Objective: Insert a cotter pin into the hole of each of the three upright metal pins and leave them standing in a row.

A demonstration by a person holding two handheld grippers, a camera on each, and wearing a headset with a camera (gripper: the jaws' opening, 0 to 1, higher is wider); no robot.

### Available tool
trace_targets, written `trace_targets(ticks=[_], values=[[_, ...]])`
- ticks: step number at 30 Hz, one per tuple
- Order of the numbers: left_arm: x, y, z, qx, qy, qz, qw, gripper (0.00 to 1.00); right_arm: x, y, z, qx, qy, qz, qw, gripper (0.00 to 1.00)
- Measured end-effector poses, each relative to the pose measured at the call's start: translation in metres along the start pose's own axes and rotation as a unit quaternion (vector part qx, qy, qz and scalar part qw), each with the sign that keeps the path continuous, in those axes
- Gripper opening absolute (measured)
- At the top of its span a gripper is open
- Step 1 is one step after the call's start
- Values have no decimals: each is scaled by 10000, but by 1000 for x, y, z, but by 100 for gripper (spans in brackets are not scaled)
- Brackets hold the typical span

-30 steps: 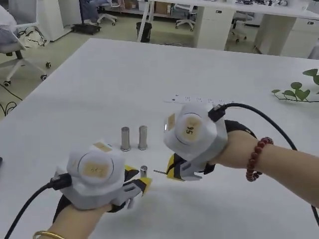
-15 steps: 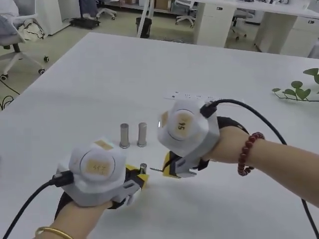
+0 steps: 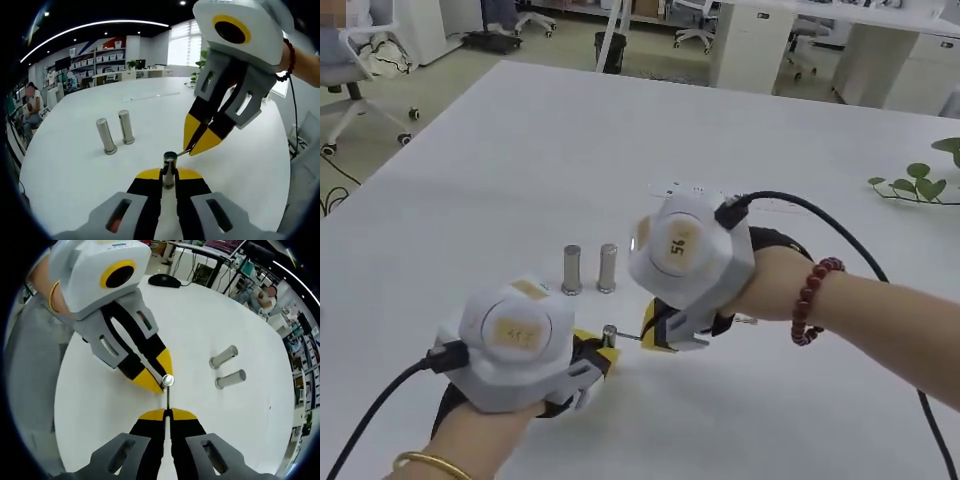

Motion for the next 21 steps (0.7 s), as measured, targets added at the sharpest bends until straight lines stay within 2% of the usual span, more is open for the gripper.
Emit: trace_targets(ticks=[13,21], values=[[0,0,0,-6,-43,41,10000,7,5,-3,-2,204,21,-62,9998,4],[-1,-1,1,-39,-52,85,9999,7,7,-4,-11,404,-231,-106,9989,4]])
Point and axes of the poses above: the centre of the closed fingertips' face, and the gripper's own axes: x roughly backward along the fingers, y roughly to its left, z roughly out of its underside, the point moved 8 cm from there along x, roughly backward along the fingers, and after that the axes turned 8 degrees about x, right-handed, at the moved point
